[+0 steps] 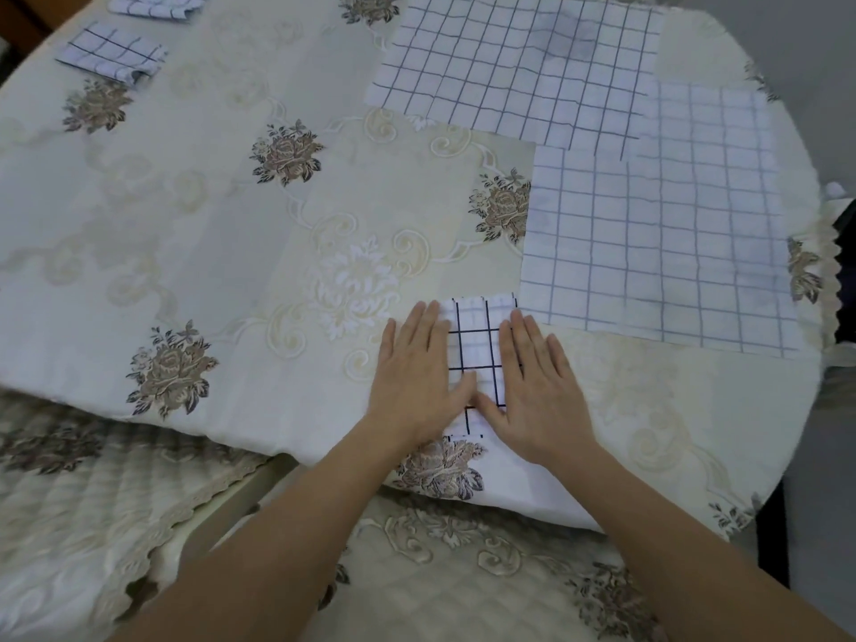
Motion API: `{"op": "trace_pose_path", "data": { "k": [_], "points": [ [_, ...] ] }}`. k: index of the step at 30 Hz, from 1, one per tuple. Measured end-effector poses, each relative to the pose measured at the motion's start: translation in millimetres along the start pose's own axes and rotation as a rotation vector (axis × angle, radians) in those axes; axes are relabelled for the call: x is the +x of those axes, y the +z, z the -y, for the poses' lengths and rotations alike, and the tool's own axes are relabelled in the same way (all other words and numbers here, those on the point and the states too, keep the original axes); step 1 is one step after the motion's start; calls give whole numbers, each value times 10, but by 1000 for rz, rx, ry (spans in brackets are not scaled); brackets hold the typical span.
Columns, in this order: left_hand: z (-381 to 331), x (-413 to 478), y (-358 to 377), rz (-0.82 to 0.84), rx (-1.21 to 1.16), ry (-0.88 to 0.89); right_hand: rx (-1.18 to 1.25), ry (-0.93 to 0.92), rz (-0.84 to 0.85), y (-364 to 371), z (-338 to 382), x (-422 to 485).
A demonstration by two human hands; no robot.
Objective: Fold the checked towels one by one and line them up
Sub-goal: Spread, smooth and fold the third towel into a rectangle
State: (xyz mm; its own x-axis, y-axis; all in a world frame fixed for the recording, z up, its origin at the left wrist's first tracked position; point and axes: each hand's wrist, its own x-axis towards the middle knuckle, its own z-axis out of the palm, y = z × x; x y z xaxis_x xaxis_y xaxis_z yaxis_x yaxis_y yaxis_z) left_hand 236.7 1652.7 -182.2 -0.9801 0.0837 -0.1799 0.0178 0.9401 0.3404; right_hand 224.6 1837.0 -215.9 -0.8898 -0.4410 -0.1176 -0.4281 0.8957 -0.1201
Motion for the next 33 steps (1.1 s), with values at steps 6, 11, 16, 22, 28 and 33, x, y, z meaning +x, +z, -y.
{"op": "trace_pose_path", "data": {
  "k": [6,11,16,22,28,33],
  "points": [
    [-471,237,326,-83,-189,91,39,-9,-9,-2,10,0],
    [-159,203,431,-73,90,91,23,2,-17,27,-13,19],
    [56,159,391,-75,196,19,9,7,2,33,-26,3],
    [29,157,403,-73,219,-44,62,25,15,-23,-3,8],
    [14,119,347,11,334,-24,302,24,-89,-212,565,408],
    [12,143,341,-1,291,-33,302,35,35,-44,483,494]
  ]
}}
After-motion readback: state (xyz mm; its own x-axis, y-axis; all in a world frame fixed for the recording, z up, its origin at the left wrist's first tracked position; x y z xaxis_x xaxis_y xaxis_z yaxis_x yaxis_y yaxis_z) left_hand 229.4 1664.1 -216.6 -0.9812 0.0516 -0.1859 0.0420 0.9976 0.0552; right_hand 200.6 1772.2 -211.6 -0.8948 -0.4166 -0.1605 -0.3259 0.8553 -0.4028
